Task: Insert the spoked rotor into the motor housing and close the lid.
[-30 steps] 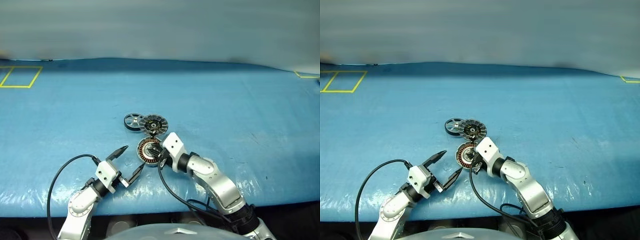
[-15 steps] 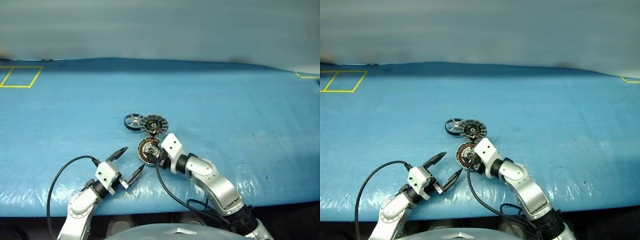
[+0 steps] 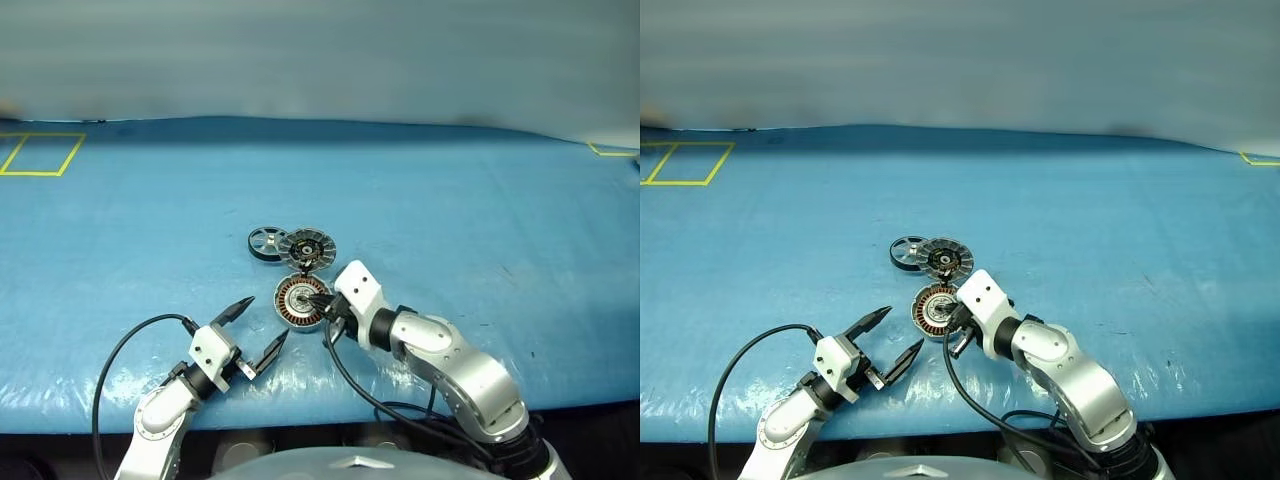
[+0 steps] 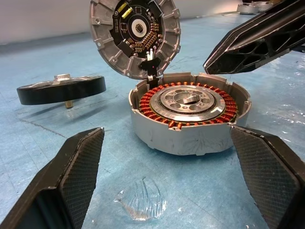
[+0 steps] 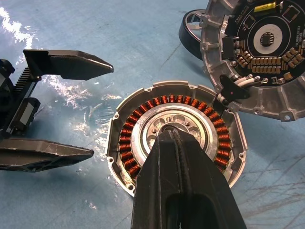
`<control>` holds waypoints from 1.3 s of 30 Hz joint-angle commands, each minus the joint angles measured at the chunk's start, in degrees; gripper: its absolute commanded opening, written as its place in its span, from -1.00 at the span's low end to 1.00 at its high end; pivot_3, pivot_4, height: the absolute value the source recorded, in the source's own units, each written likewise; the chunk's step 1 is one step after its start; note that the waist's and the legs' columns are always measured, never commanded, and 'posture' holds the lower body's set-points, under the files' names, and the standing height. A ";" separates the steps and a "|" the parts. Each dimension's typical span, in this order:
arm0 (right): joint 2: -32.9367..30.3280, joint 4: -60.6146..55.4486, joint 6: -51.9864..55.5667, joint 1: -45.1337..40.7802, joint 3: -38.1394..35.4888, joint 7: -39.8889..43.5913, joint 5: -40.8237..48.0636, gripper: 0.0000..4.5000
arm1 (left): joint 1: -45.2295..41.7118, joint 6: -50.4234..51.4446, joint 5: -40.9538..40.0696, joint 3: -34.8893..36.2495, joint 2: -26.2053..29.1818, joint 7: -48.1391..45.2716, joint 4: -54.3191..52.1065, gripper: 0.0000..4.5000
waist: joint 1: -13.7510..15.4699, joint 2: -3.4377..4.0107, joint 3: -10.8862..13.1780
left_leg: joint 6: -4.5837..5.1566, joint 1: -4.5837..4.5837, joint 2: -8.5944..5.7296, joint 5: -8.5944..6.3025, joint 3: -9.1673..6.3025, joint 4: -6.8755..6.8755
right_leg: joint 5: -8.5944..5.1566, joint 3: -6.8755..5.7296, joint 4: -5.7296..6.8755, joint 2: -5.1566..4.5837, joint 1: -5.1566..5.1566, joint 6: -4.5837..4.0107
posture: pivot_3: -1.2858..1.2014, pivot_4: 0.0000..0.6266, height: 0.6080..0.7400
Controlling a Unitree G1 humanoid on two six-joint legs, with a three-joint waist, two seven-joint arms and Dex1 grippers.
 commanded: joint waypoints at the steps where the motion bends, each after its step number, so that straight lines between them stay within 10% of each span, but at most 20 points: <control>1: 1.70 -1.97 4.62 -3.36 0.52 -2.47 0.06 -0.99 | -0.11 -0.12 -0.53 0.11 0.20 0.00 -1.25 1.00 | 0.00 0.00 0.00 | 0.00 0.00 0.00 0.00 0.00 0.00 | 0.00 0.00 0.00 0.00 -0.01 0.00 | 0.03 -0.52 1.00; 39: 1.59 6.71 5.20 -9.50 5.81 -2.02 -0.13 -0.99 | -0.31 -0.20 -0.22 -0.27 -0.45 1.02 -0.72 1.00 | -0.14 0.00 0.00 | 0.01 -0.02 0.00 0.00 0.01 0.00 | 0.02 -0.01 0.02 0.02 -0.01 0.04 | 0.03 -0.52 1.00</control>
